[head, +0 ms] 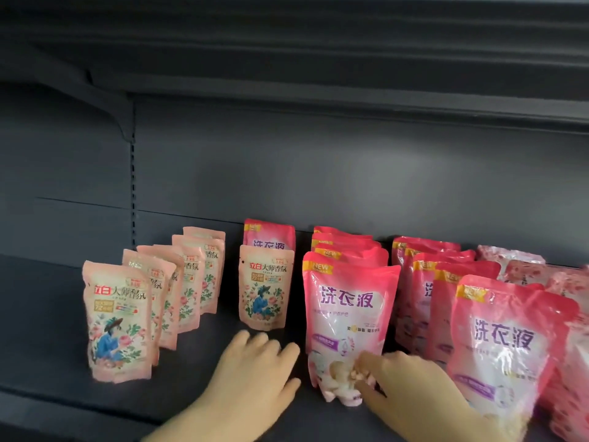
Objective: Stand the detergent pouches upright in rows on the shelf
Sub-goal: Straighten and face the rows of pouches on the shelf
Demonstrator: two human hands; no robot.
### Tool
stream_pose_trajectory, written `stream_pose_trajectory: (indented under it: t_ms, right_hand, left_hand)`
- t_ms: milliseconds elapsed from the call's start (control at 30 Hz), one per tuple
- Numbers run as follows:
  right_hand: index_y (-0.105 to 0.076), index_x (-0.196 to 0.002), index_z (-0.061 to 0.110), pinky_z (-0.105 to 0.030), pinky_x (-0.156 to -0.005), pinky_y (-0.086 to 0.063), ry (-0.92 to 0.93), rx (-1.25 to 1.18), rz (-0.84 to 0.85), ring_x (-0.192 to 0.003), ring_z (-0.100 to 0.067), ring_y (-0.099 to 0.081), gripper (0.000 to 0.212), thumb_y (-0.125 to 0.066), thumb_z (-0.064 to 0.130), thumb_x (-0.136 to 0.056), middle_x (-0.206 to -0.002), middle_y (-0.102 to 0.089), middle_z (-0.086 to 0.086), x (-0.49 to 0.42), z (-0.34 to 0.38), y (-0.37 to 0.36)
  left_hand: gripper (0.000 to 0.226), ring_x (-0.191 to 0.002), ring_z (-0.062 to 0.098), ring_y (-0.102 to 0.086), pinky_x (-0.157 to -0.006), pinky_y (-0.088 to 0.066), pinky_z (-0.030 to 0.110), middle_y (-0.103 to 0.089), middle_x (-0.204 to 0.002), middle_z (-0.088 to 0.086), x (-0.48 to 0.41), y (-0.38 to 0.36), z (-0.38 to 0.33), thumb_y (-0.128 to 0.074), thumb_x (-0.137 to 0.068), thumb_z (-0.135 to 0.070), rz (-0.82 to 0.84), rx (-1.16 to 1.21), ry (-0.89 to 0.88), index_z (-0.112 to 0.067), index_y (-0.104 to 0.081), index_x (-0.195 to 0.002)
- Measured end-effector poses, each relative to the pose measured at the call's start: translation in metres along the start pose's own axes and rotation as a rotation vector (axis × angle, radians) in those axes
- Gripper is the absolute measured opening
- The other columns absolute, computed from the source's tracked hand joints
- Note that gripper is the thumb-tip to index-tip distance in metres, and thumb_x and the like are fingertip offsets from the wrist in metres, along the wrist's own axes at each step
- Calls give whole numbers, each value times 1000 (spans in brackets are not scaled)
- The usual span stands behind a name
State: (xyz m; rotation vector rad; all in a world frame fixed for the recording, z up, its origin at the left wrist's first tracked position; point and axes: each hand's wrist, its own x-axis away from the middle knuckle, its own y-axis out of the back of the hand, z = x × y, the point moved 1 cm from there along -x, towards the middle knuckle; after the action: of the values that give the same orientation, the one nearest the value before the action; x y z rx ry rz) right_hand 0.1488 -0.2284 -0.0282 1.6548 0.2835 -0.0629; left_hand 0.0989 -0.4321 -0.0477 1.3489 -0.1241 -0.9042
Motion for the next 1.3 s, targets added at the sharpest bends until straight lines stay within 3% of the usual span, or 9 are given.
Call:
stream_pose_trajectory:
  t_ms: [67, 233, 367, 467, 700, 800, 933, 1167, 1300]
  right_hand:
    - [-48, -109, 23, -30, -74, -49, 83, 65, -3, -91, -25, -64, 26, -34, 41, -96, -101, -63, 0, -6, 14, 20]
    - [-49, -111, 22, -29, -62, -43, 307, 249, -137, -83, -26, -61, 27, -35, 40, -96, -96, -61, -1, -28, 54, 72]
    - [-51, -113, 22, -29, -56, -37, 384, 425, -241, -77, -26, -59, 31, -36, 41, -95, -95, -63, 0, -56, 80, 102]
    - [-53, -109, 21, -29, -55, -38, 372, 498, -256, -79, -26, -63, 29, -38, 41, -94, -95, -64, 0, -79, 95, 113]
    - [-57, -115, 23, -37, -74, -54, 245, 509, -105, -89, -29, -63, 38, -41, 49, -93, -104, -64, -4, -128, 110, 132]
    - [-56, -119, 22, -39, -79, -54, 210, 562, -23, -93, -29, -63, 40, -39, 49, -94, -107, -64, -5, -150, 109, 137]
    - [-55, -119, 25, -38, -80, -54, 186, 572, -3, -94, -29, -62, 38, -39, 48, -94, -107, -64, -5, -180, 97, 138]
    - [-58, -116, 23, -35, -76, -51, 179, 581, -8, -97, -28, -62, 37, -40, 46, -94, -109, -65, -5, -232, 64, 132]
    - [-59, -115, 26, -35, -80, -50, 100, 453, 31, -100, -24, -60, 37, -41, 50, -93, -110, -65, 0, -257, 48, 127]
  left_hand:
    - [33, -74, 16, -61, -68, -49, 33, -64, -74, -6, 7, 24, 23, -42, -85, -48, -107, -75, -81, -25, -66, -88]
    - [24, -65, 17, -59, -63, -49, 32, -62, -66, -5, 10, 73, 87, -60, -82, -44, -204, -260, -227, -21, -64, -76]
    - [31, -92, 19, -55, -73, -36, 34, -62, -92, -4, 4, 96, 133, -33, -96, -44, -179, -395, -266, -22, -55, -96]
    - [34, -83, 18, -49, -66, -29, 32, -61, -91, -4, 0, 100, 164, -28, -96, -45, -166, -459, -360, -21, -53, -98]
    - [36, -84, 18, -58, -67, -46, 32, -57, -84, -9, -42, 104, 225, -33, -93, -53, 34, -327, -273, -27, -55, -102]
    - [37, -76, 16, -51, -61, -39, 29, -46, -77, -12, -66, 99, 239, -35, -93, -60, 36, -330, -269, -29, -54, -103]
    - [38, -86, 17, -57, -76, -49, 35, -53, -90, -10, -95, 83, 248, -38, -91, -58, 22, -267, -283, -31, -52, -114]
    - [39, -89, 19, -59, -69, -43, 30, -61, -97, -6, -153, 51, 260, -36, -91, -58, -63, -272, -319, -30, -52, -113]
    - [33, -94, 12, -57, -72, -43, 29, -62, -102, -12, -183, 38, 270, -45, -88, -60, 38, 61, -139, -35, -56, -107]
